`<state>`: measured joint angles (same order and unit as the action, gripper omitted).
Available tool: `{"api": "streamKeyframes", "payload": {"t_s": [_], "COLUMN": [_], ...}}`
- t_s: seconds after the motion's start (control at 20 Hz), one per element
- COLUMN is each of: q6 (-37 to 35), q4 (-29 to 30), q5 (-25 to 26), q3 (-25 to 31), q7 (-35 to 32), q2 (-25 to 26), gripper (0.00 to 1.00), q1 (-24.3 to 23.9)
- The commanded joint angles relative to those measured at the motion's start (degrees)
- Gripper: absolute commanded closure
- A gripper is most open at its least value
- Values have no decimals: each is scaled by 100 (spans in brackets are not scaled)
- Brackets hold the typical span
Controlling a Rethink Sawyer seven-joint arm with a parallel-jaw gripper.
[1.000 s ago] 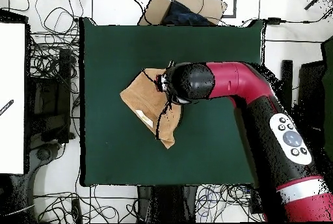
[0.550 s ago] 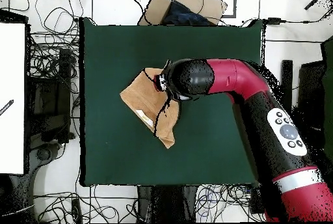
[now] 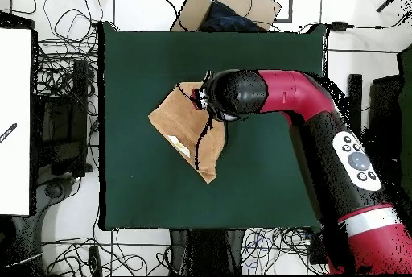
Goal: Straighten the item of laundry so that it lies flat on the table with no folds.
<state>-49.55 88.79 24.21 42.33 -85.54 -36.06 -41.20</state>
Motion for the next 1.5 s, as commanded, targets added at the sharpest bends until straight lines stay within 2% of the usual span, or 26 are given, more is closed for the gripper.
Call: {"api": "streamKeyframes", "payload": {"t_s": [0.05,0.15,0.2,0.75,1.0,1.25,1.35,1.5], "q6": [-429,-354,-317,-351,419,1301,1503,1529], "q4": [-224,-190,-173,-43,1148,2491,2837,3008], "q5": [246,259,266,211,126,-186,-359,-547], "q3": [191,201,206,106,-31,-298,-503,-778], "q7": [1074,1061,1055,768,-105,-1447,-1885,-2039], "q2": [-154,-169,-176,-439,-927,-1651,-1987,-2221], "gripper": [100,100,0,0,0,0,0,0], "q1": [106,88,79,133,51,207,388,616]}}
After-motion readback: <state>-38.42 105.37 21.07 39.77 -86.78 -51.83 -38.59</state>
